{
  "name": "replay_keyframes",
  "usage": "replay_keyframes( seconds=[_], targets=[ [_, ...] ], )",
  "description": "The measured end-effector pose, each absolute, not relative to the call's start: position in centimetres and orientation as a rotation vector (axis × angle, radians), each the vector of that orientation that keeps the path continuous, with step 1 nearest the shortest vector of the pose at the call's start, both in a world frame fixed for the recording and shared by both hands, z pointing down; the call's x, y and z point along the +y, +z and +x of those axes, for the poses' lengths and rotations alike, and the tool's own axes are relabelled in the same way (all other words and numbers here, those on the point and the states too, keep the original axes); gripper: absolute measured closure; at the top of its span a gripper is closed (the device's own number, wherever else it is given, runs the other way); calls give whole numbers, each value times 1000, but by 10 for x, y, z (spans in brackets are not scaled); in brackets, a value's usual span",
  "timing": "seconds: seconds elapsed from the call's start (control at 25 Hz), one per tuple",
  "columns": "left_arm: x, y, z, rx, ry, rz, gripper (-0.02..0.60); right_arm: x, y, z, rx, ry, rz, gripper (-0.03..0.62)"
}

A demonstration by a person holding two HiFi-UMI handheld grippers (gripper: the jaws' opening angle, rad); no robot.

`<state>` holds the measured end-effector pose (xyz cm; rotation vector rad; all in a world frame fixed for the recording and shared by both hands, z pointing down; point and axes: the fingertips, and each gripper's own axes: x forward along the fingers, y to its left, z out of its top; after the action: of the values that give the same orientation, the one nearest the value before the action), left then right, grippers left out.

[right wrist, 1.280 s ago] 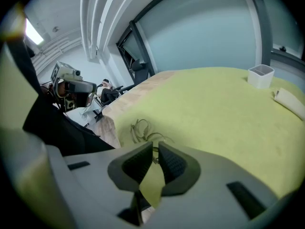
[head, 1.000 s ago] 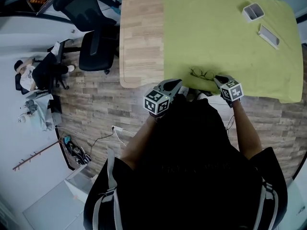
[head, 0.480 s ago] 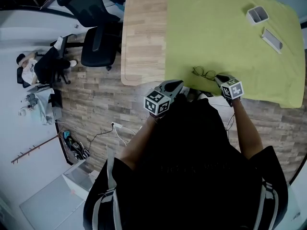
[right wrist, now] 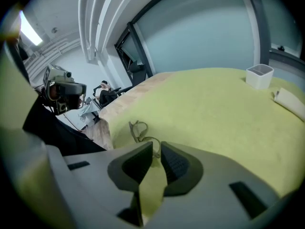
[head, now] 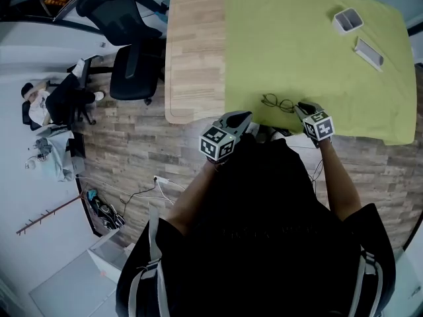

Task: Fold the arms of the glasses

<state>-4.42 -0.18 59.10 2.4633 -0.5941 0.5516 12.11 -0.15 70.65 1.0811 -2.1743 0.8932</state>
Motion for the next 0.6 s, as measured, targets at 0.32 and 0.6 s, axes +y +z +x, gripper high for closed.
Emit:
replay_keyframes(
  seconds=[0.32, 0.6],
  targets=[
    [-5, 581, -30, -500, 523, 2538, 565, 6, 656, 108, -2279, 810, 1153, 559],
    [-9, 554, -26, -447, 443, 2644, 565, 18, 602, 89, -2367, 705, 1245, 559]
  ],
)
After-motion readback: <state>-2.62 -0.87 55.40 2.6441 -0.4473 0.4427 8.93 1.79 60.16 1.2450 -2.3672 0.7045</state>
